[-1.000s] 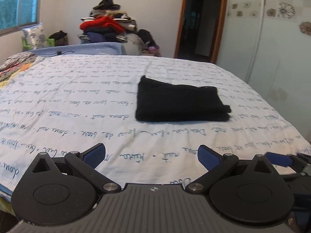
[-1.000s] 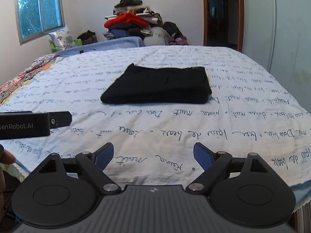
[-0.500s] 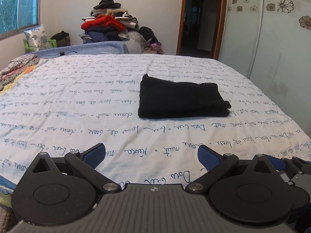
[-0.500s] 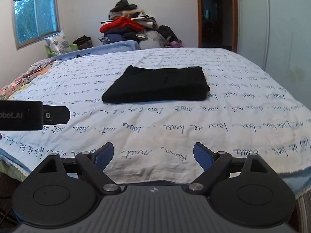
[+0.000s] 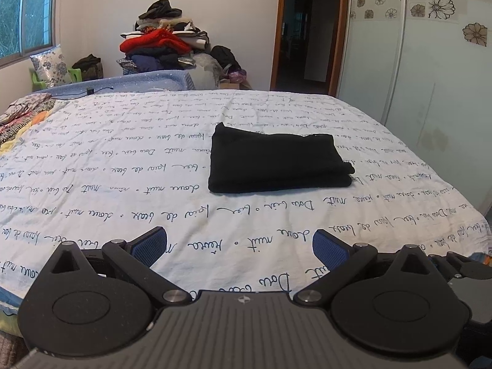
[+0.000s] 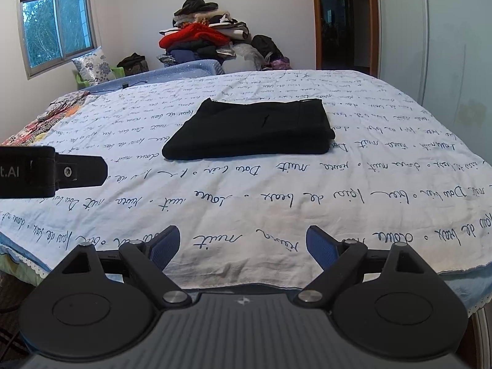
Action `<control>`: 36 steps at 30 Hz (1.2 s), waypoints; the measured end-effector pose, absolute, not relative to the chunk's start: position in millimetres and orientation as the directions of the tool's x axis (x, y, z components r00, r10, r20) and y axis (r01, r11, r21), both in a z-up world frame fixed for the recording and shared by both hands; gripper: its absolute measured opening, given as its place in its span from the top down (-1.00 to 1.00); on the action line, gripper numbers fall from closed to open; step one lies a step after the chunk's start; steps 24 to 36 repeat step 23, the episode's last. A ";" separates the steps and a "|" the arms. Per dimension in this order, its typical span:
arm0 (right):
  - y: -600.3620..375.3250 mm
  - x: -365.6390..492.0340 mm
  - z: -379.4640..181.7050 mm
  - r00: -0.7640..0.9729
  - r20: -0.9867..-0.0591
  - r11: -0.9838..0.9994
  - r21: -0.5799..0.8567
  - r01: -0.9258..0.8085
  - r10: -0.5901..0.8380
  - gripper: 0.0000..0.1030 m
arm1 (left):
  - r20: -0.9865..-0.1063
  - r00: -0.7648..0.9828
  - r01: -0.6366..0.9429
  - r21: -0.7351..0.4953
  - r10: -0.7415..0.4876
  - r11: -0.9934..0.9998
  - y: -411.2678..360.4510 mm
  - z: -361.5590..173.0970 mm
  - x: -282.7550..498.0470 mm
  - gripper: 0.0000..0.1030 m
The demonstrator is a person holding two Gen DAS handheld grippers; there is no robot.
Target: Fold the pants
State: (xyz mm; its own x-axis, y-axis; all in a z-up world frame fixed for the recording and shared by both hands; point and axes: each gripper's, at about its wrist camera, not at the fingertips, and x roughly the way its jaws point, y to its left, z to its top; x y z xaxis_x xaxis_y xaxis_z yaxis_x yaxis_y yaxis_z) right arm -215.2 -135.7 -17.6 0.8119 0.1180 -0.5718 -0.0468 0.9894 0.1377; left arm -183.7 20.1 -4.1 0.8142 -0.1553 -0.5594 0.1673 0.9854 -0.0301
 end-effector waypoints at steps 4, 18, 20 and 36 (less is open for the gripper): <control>-135.6 -214.7 -18.6 0.807 -0.578 0.989 0.141 -0.047 0.121 -0.75 | -0.562 0.816 0.158 -0.008 -0.135 0.987 17.8 -4.6 -183.2 -0.98; -137.4 -214.3 -22.8 0.794 -0.593 0.986 0.159 -0.043 0.131 -0.75 | -0.509 0.823 0.221 -0.120 -0.251 0.968 28.8 -3.8 -188.6 -0.97; -138.1 -213.8 -23.6 0.792 -0.596 0.985 0.165 -0.040 0.132 -0.75 | -0.506 0.829 0.216 -0.102 -0.238 0.971 26.1 -4.5 -190.1 -0.94; -138.0 -213.4 -24.7 0.788 -0.601 0.985 0.168 -0.038 0.133 -0.75 | -0.516 0.834 0.182 -0.076 -0.194 0.980 23.2 -4.7 -188.6 -0.99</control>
